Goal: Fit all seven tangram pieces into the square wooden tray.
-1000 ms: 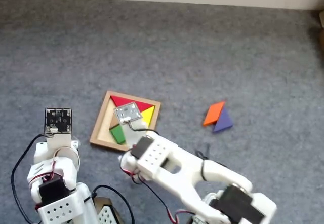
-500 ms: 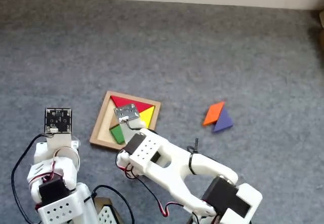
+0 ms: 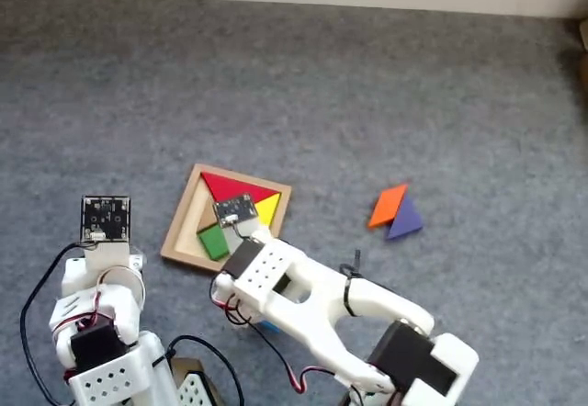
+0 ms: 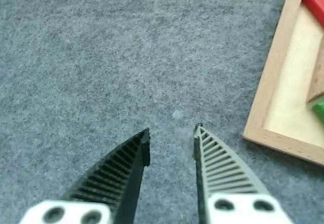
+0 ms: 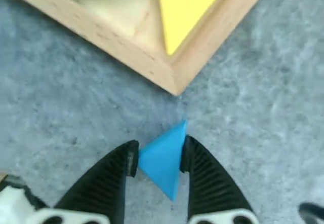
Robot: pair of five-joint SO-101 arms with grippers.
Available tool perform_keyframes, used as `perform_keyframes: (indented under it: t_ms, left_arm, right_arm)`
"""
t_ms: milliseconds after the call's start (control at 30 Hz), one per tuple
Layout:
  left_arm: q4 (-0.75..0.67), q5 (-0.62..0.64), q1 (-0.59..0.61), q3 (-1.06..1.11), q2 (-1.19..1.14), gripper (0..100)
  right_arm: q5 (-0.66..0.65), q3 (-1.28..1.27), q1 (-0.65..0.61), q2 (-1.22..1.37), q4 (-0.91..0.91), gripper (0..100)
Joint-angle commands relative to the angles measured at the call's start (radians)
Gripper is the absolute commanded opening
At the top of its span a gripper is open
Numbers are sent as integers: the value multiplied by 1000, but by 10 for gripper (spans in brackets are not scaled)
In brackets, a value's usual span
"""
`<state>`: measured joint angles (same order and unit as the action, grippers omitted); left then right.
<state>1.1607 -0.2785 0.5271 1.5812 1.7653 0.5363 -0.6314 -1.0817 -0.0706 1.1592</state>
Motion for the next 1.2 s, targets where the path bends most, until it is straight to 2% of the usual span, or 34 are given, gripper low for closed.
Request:
perform_keyframes:
  t_ms: [0, 167, 400, 500, 700, 833, 900, 1167]
  left_arm:
    - [-5, 2, 12, -8, 56, 159]
    - [-5, 2, 12, -8, 56, 159]
    - [-5, 2, 12, -8, 56, 159]
    - [-5, 2, 12, -8, 56, 159]
    - [-5, 2, 12, -8, 56, 159]
    - [-5, 2, 12, -8, 56, 159]
    - [-5, 2, 12, -8, 56, 159]
    - [-5, 2, 12, -8, 56, 159]
  right_arm:
    - [-18, 47, 24, -151, 45, 10]
    - [-49, 54, 116, -255, -28, 10]
    - [-41, 56, 153, -148, -340, 10]
    - [15, 79, 193, -84, -456, 10]
    - [29, 209, 263, 68, -464, 19]
    - [29, 245, 260, 120, -452, 132]
    - [29, 249, 259, 117, -426, 169]
    - [18, 283, 282, -62, -309, 170]
